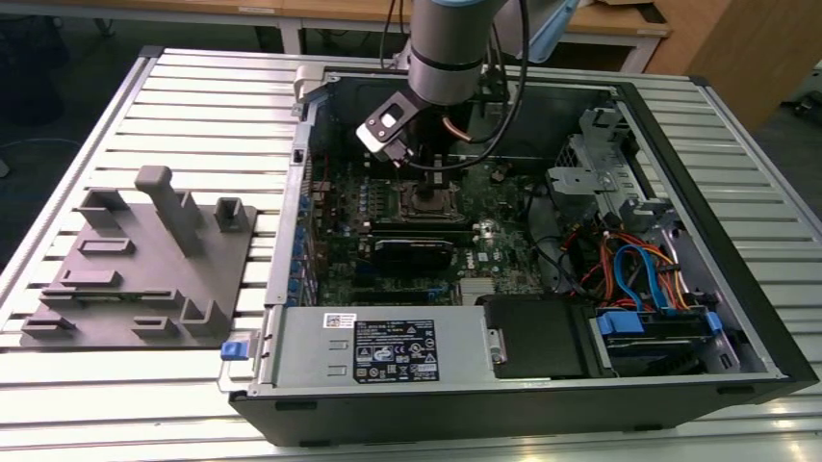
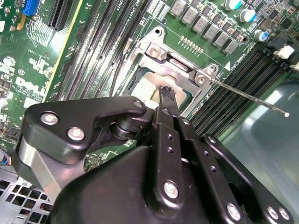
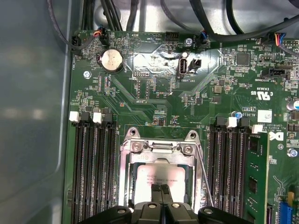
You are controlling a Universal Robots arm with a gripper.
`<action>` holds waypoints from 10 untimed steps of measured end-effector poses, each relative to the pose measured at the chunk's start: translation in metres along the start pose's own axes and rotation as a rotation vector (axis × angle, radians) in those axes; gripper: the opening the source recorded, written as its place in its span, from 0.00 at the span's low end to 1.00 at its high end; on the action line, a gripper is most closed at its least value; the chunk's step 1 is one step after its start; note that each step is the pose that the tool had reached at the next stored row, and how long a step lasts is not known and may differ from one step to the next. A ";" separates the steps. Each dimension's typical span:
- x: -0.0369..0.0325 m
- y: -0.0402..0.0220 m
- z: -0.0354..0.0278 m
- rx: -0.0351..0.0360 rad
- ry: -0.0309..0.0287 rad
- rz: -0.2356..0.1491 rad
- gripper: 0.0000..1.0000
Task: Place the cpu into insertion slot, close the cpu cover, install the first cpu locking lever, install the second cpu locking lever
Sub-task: 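Install the first cpu locking lever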
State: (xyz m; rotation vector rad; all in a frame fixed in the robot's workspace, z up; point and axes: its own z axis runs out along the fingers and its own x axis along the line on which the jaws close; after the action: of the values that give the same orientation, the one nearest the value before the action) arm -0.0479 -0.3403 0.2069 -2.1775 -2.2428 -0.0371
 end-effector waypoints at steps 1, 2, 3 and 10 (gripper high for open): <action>0.0000 0.0000 -0.0005 -0.0001 0.0002 0.000 0.10; 0.0000 0.0000 -0.0010 0.0000 0.0002 0.000 0.10; 0.0001 0.0000 -0.0015 0.0000 0.0003 0.000 0.10; 0.0001 0.0000 -0.0040 0.0000 0.0006 0.000 0.10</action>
State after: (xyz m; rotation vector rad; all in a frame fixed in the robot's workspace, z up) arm -0.0479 -0.3403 0.2109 -2.1772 -2.2425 -0.0378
